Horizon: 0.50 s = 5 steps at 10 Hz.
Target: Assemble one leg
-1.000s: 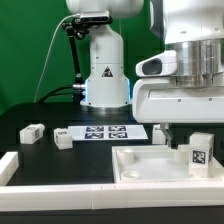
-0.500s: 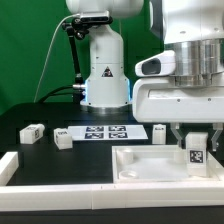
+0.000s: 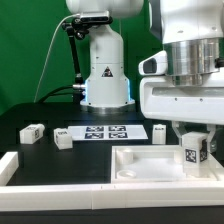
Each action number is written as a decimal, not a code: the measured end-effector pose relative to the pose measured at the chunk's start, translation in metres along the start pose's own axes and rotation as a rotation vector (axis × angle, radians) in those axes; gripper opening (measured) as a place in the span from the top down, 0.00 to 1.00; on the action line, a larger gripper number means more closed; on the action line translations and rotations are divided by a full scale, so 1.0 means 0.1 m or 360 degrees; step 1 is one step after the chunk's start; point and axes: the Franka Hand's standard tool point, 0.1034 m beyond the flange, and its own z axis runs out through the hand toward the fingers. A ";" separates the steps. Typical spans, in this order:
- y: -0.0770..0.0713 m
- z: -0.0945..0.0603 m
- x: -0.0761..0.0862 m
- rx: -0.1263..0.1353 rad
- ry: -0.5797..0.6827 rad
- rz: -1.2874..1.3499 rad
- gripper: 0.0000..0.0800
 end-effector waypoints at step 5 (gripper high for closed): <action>-0.03 0.00 -0.06 0.0050 -0.0037 0.0894 0.64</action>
Offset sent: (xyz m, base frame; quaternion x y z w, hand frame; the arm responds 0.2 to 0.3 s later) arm -0.0102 -0.0011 -0.0004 -0.0141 0.0131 0.2167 0.9761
